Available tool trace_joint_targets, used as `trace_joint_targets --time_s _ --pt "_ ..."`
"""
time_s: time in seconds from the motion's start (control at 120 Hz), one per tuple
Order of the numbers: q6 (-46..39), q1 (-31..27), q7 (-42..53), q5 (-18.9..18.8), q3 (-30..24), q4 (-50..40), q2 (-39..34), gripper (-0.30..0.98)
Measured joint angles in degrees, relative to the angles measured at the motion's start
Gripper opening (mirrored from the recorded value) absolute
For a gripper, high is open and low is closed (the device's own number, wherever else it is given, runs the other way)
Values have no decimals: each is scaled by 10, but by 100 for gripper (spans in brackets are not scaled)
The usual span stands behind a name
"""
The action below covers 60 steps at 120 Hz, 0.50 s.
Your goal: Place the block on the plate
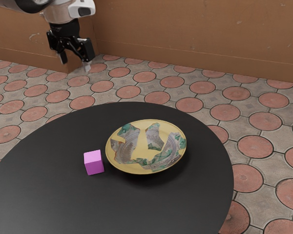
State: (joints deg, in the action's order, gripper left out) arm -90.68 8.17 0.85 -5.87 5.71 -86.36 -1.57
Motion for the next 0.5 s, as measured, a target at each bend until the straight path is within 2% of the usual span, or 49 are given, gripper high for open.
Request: trace_joint_targets --time_s 0.108,0.333,0.5 --pt "-18 1 -4 -2 0 -17 -1 69" --pt "-41 30 -8 2 18 -142 11 69" --pt "-91 62 74 9 46 -218 15 69"
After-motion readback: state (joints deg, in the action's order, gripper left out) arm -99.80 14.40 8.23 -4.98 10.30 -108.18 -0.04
